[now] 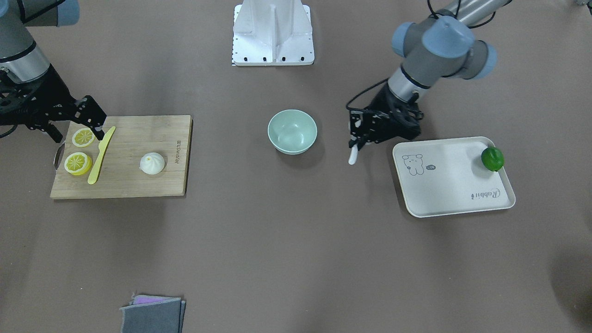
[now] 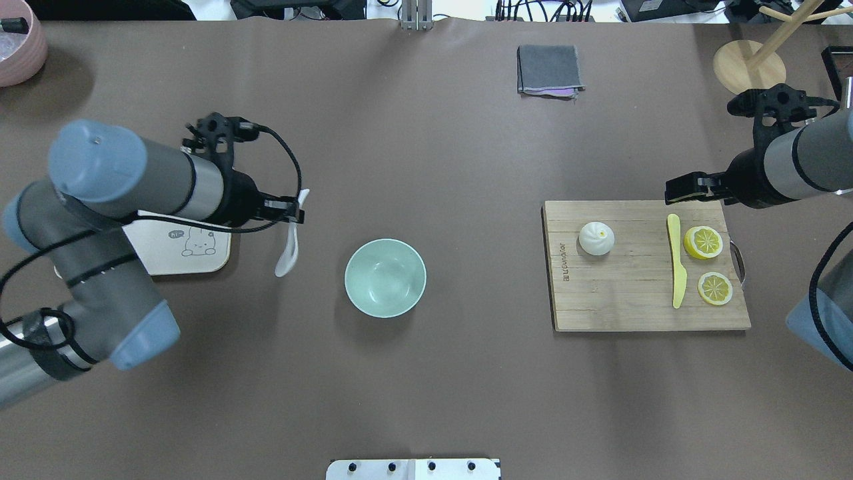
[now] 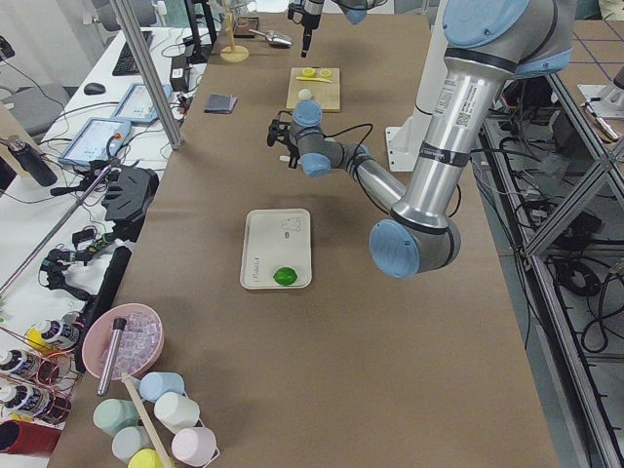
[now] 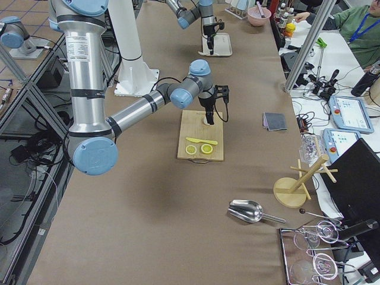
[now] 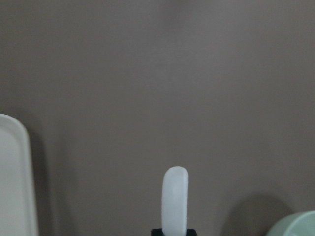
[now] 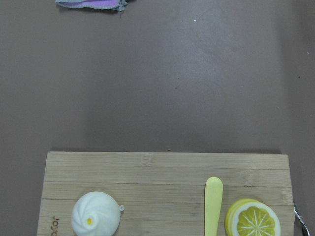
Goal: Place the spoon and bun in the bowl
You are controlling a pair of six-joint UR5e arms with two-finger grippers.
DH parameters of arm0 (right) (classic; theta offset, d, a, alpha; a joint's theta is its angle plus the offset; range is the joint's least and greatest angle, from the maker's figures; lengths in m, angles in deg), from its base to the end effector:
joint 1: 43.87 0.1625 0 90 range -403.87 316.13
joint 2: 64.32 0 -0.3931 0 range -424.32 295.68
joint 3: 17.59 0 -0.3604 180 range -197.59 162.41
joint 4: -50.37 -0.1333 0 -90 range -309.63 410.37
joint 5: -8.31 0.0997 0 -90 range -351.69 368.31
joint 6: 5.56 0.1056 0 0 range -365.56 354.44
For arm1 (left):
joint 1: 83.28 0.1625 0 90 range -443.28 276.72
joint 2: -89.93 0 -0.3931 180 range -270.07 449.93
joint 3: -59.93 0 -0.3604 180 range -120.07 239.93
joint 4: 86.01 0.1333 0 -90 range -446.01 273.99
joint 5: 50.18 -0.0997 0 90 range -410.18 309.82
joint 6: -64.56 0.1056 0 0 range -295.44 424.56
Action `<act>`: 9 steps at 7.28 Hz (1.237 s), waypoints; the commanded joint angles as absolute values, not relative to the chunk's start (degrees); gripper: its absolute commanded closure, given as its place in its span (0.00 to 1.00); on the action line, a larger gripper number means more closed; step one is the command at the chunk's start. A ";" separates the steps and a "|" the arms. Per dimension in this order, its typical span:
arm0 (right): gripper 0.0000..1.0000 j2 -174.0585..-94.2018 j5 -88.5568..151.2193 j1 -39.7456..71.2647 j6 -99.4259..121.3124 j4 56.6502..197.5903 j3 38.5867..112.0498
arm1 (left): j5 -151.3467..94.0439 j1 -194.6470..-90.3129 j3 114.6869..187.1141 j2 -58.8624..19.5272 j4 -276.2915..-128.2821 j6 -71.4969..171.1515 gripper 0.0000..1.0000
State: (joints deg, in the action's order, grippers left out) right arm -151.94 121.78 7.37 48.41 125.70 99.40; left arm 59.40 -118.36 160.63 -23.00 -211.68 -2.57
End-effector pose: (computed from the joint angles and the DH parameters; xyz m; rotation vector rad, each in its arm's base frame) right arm -0.2227 -0.4232 0.3788 0.2410 -0.8163 0.0919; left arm 0.4196 -0.4144 0.2668 0.3178 1.1896 0.0211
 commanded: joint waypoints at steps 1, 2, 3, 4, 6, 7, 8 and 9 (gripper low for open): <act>0.00 -151.95 121.78 7.37 48.41 125.70 99.48 | 48.29 -108.19 159.52 -28.45 -210.99 -8.38 1.00; 0.00 -151.86 121.78 7.37 48.41 125.70 99.39 | 46.69 -107.81 157.95 -29.68 -211.07 -8.65 1.00; 0.00 -151.95 121.78 7.37 48.41 125.70 99.48 | 46.67 -107.72 157.49 -30.04 -210.99 -8.66 1.00; 0.00 -151.95 121.78 7.37 48.41 125.70 99.48 | 46.58 -107.89 157.49 -30.57 -210.55 -8.66 1.00; 0.00 -151.95 121.78 7.37 48.41 125.70 99.48 | 44.92 -108.25 156.09 -31.18 -210.46 -8.57 1.00; 0.00 -151.95 121.78 7.37 48.41 125.70 99.57 | 44.65 -108.25 154.87 -31.80 -210.63 -8.31 1.00; 0.00 -151.95 121.78 7.37 48.41 125.70 99.57 | 44.65 -108.51 154.51 -31.98 -210.72 -8.13 1.00; 0.00 -151.95 121.78 7.46 48.41 125.70 99.57 | 44.65 -108.51 154.50 -31.89 -210.81 -8.04 0.89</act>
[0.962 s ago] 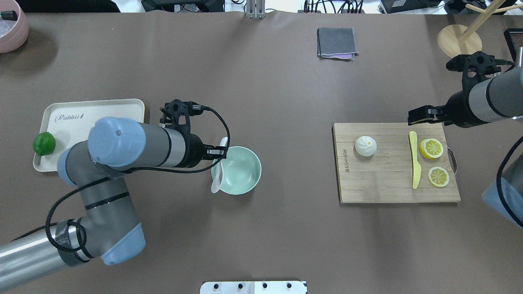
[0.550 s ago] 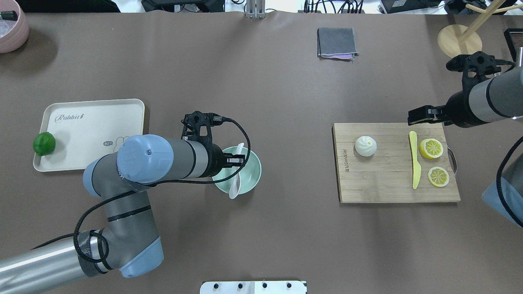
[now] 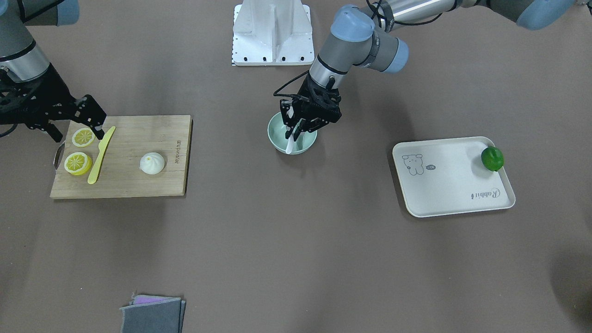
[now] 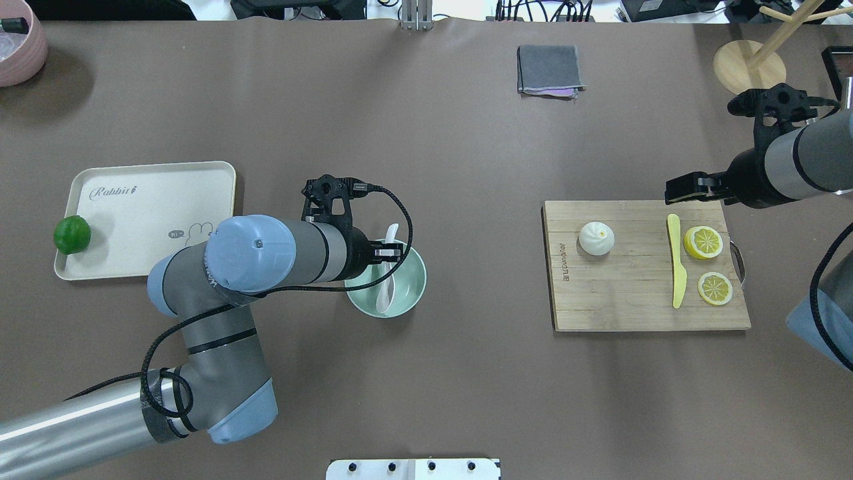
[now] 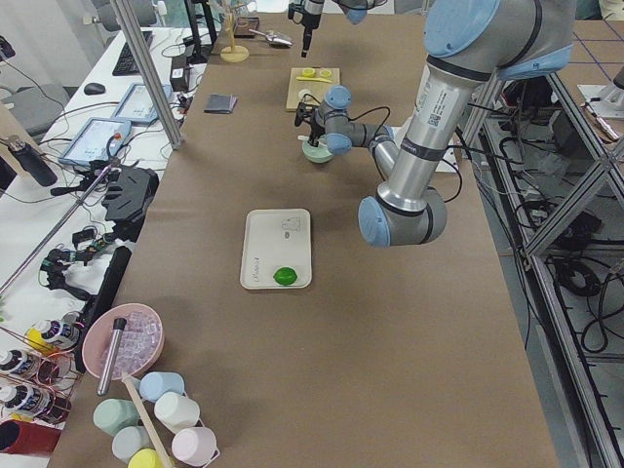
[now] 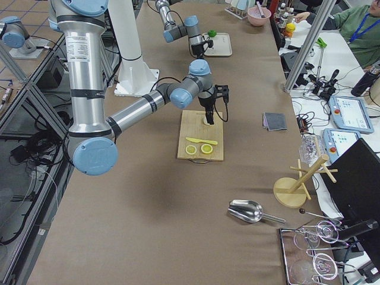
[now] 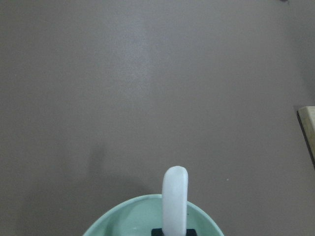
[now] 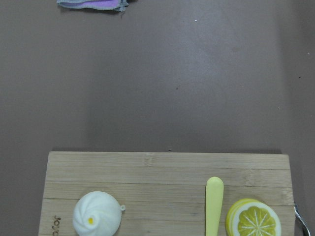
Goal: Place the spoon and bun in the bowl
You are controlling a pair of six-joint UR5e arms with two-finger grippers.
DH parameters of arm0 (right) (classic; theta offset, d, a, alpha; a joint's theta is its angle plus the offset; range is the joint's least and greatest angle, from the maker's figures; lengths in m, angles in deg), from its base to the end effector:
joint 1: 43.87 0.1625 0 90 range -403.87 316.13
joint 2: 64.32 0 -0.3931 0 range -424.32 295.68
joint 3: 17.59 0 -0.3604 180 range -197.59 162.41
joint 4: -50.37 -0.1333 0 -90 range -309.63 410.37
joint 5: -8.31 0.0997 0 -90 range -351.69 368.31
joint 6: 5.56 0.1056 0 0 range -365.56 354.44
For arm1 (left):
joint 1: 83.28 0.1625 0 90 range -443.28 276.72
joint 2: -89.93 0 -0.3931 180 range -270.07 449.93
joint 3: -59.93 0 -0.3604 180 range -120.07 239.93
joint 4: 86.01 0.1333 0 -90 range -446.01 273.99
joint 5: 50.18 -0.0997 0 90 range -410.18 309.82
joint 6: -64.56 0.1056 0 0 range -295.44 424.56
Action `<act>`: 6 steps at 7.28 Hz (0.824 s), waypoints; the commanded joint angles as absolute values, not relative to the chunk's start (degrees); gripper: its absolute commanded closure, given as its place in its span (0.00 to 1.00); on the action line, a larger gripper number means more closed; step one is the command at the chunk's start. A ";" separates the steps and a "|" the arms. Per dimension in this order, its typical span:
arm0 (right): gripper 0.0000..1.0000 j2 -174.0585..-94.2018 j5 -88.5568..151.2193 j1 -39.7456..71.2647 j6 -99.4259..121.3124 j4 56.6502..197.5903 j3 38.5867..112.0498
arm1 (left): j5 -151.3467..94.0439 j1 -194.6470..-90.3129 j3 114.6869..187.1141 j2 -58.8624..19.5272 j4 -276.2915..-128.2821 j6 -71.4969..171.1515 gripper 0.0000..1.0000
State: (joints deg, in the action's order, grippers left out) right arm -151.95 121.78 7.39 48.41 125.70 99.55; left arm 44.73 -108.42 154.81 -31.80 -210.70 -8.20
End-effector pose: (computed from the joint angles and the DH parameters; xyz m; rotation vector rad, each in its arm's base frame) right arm -0.2223 -0.4228 0.3777 0.2429 -0.8179 0.0916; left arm 0.5154 -0.3791 0.2212 0.3802 1.1865 -0.0663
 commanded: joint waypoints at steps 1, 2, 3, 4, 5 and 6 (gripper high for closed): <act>0.00 -152.04 121.78 7.46 48.41 125.70 99.57 | 44.65 -108.51 154.41 -31.80 -211.16 -7.95 0.23; 0.00 -151.95 121.78 7.46 48.41 125.70 99.57 | 44.65 -108.60 154.50 -31.80 -211.16 -8.13 0.02; 0.00 -151.86 121.78 7.37 48.41 125.70 99.66 | 44.74 -108.94 154.76 -31.80 -211.25 -7.87 0.02; 0.00 -151.69 121.78 7.37 48.49 125.70 99.66 | 46.13 -111.82 155.29 -31.80 -210.73 -7.26 0.02; 0.00 -150.99 121.78 7.19 51.11 125.78 99.74 | 52.58 -116.20 155.29 -31.19 -210.55 -3.59 0.02; 0.00 -150.29 121.08 6.41 56.70 125.87 99.75 | 60.56 -122.16 155.29 -29.10 -210.46 2.27 0.02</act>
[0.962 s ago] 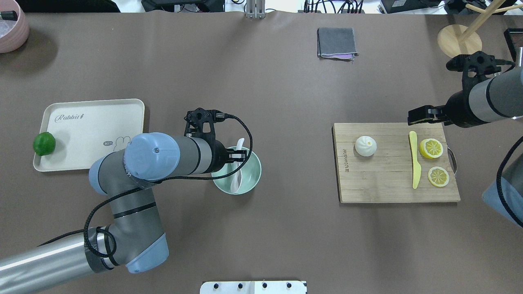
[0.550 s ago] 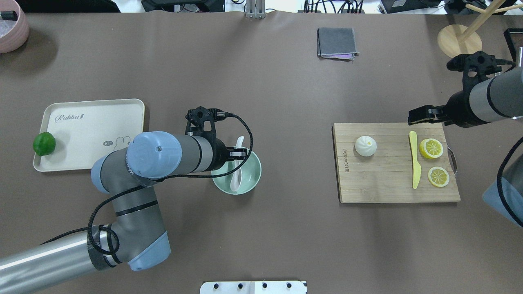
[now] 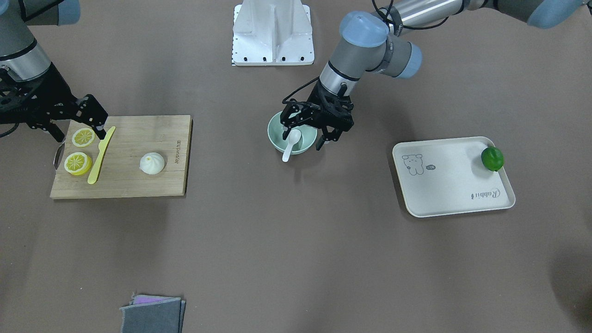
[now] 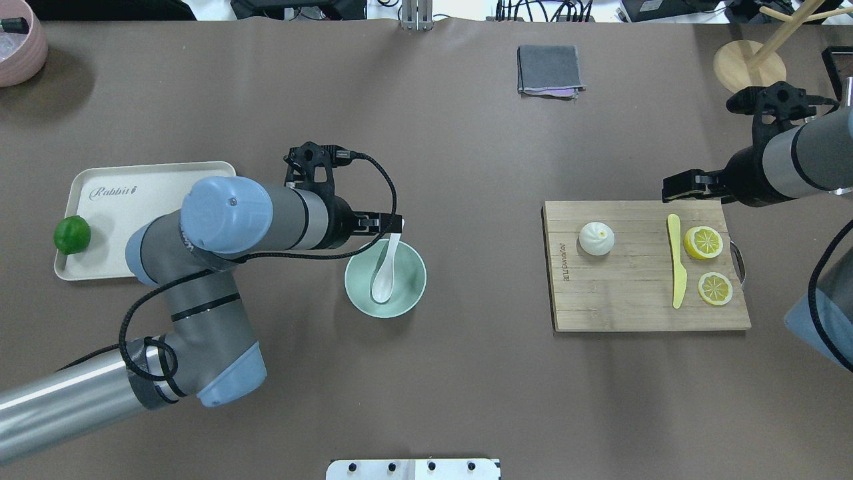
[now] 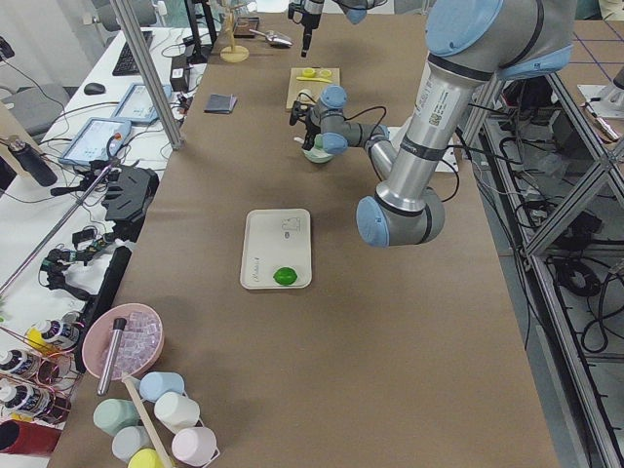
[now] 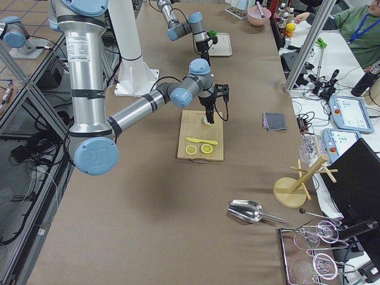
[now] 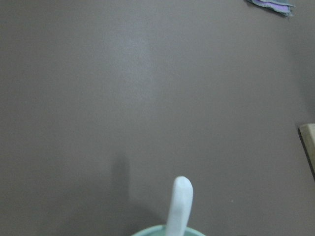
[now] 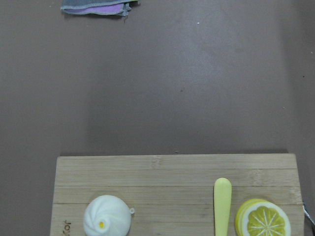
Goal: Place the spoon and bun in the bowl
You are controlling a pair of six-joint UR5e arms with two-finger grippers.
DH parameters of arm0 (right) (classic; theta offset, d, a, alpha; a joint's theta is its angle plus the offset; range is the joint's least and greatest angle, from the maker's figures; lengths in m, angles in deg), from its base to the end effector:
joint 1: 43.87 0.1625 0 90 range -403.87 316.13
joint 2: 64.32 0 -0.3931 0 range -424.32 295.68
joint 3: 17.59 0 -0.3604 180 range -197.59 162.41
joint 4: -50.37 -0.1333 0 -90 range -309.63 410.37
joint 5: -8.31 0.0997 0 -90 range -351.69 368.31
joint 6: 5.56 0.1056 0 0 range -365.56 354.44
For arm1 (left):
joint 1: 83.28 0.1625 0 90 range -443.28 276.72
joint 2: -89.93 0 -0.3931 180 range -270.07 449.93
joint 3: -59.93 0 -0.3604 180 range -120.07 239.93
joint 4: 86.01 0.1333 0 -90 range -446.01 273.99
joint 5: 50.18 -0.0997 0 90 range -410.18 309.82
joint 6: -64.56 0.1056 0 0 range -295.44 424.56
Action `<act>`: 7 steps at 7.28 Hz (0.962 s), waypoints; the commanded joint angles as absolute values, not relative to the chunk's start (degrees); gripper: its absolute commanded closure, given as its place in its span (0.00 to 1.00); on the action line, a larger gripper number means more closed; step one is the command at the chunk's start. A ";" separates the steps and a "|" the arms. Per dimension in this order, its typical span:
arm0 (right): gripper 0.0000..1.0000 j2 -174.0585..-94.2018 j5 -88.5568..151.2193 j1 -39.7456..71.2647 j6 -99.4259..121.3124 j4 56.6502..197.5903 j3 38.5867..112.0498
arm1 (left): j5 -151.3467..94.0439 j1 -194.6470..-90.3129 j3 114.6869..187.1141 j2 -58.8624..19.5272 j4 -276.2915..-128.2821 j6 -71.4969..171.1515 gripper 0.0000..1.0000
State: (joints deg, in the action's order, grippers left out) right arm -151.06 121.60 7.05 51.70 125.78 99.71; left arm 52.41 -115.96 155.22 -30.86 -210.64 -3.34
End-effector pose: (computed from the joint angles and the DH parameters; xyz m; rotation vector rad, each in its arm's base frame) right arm -0.2263 -0.4239 0.3694 0.2311 -0.8355 0.1371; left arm 0.4646 -0.4291 0.2279 0.3953 1.1780 -0.0247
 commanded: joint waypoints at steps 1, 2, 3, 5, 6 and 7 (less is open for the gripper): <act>0.01 -149.06 117.42 3.70 58.06 126.65 99.40 | 66.91 -128.05 155.12 -25.34 -210.55 8.68 0.02; 0.00 -148.96 114.42 0.89 58.25 126.75 98.70 | 70.19 -132.46 155.12 -21.03 -210.64 15.79 0.02; 0.01 -147.74 113.18 -0.61 58.34 127.71 97.73 | 71.36 -136.07 155.03 -17.86 -210.46 22.04 0.02; 0.02 -144.41 108.79 -5.35 60.52 129.21 93.88 | 72.94 -141.01 154.24 -13.37 -210.46 32.17 0.02; 0.03 -142.39 106.77 -6.59 60.62 129.12 91.42 | 73.04 -141.81 154.06 -12.39 -210.46 33.78 0.02; 0.10 -141.59 106.22 -7.48 60.62 128.69 89.66 | 73.04 -141.82 154.06 -12.38 -210.46 33.80 0.02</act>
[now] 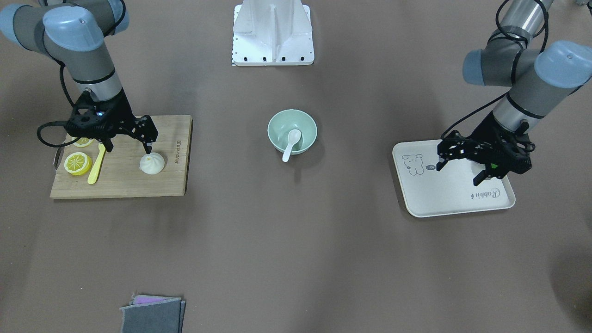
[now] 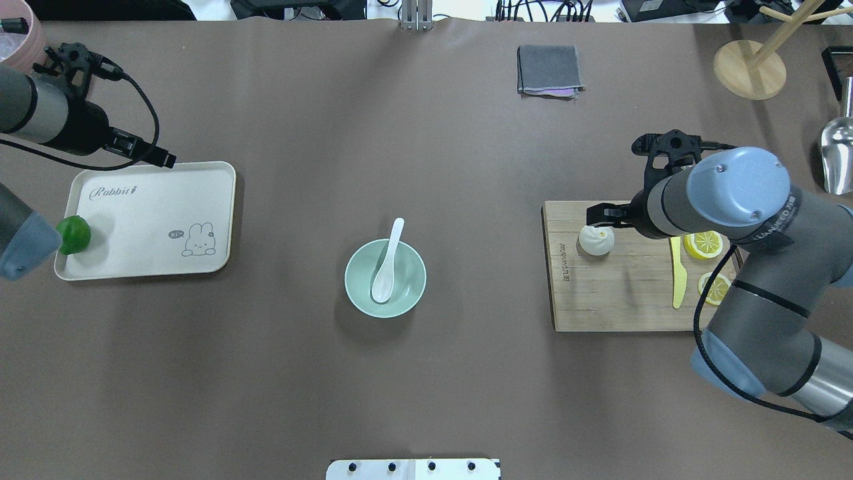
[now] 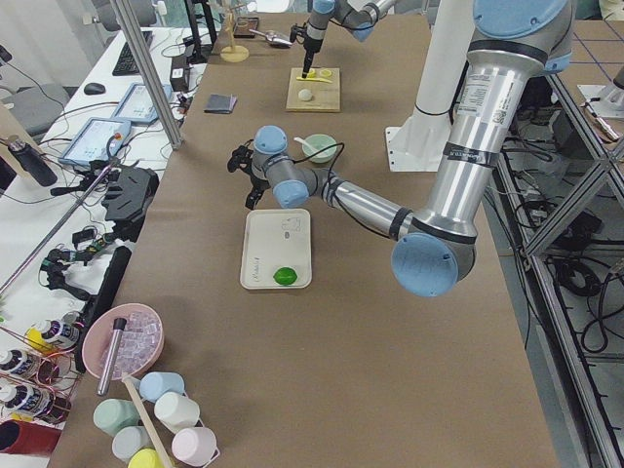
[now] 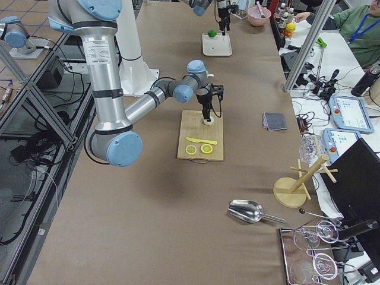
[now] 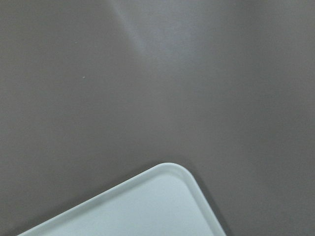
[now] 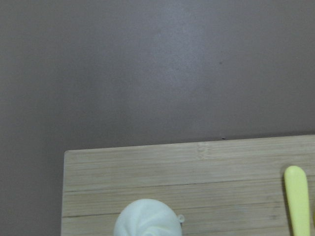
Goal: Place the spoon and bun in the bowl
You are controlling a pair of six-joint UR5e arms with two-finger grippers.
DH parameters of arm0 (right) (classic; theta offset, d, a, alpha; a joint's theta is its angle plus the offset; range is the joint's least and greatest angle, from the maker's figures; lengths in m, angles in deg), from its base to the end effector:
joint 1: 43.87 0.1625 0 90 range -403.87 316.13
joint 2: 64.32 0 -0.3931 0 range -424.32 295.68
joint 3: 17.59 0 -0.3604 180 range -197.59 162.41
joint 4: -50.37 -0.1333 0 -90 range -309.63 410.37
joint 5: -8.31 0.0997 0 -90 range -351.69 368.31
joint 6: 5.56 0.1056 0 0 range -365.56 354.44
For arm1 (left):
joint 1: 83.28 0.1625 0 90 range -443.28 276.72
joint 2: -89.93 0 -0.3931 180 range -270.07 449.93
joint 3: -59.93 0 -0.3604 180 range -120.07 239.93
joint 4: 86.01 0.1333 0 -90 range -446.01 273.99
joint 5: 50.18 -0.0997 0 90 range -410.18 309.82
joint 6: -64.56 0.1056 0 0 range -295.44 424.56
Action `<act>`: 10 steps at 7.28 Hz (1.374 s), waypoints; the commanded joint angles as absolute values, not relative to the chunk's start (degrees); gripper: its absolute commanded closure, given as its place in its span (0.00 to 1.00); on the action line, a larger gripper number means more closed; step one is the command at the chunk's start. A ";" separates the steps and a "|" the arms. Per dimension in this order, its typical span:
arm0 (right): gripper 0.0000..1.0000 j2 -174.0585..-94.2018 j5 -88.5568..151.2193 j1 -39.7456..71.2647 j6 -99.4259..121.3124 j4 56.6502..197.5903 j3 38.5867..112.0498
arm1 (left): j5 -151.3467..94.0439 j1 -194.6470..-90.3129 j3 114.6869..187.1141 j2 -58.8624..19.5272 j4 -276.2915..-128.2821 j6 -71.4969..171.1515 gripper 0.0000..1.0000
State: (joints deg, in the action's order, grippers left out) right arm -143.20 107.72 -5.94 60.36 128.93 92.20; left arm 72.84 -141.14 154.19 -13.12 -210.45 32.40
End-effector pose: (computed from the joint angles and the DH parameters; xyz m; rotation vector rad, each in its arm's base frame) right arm -0.3458 -0.4166 0.3729 0.2458 -0.7136 0.1695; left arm 0.2359 -0.5180 0.4147 0.4575 0.9208 0.2597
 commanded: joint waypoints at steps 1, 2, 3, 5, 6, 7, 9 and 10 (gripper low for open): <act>0.12 -141.23 105.96 -7.66 60.45 128.34 87.90 | 73.04 -141.82 154.06 -12.38 -210.46 33.80 0.02; 0.12 -140.53 105.52 -8.01 60.36 128.33 87.18 | 73.04 -141.82 154.06 -12.38 -210.55 33.80 0.02; 0.14 -139.83 105.43 -8.45 60.45 128.33 85.96 | 72.95 -141.82 154.06 -12.38 -210.46 33.80 0.02; 0.60 -139.12 104.90 -8.89 60.71 128.33 85.68 | 73.04 -141.73 154.06 -12.38 -210.46 33.62 0.02; 1.00 -139.12 104.90 -8.98 60.71 128.51 85.86 | 73.04 -141.64 154.06 -12.38 -210.46 33.62 0.02; 1.00 -139.20 104.81 -9.15 60.71 128.68 86.03 | 73.04 -141.64 154.06 -12.38 -210.46 33.53 0.02; 1.00 -138.94 105.07 -9.33 60.80 129.29 89.17 | 73.04 -141.56 154.06 -12.47 -210.55 33.18 0.02; 1.00 -136.94 105.25 -9.24 61.41 132.69 91.90 | 73.04 -141.56 154.06 -12.47 -210.64 33.09 0.02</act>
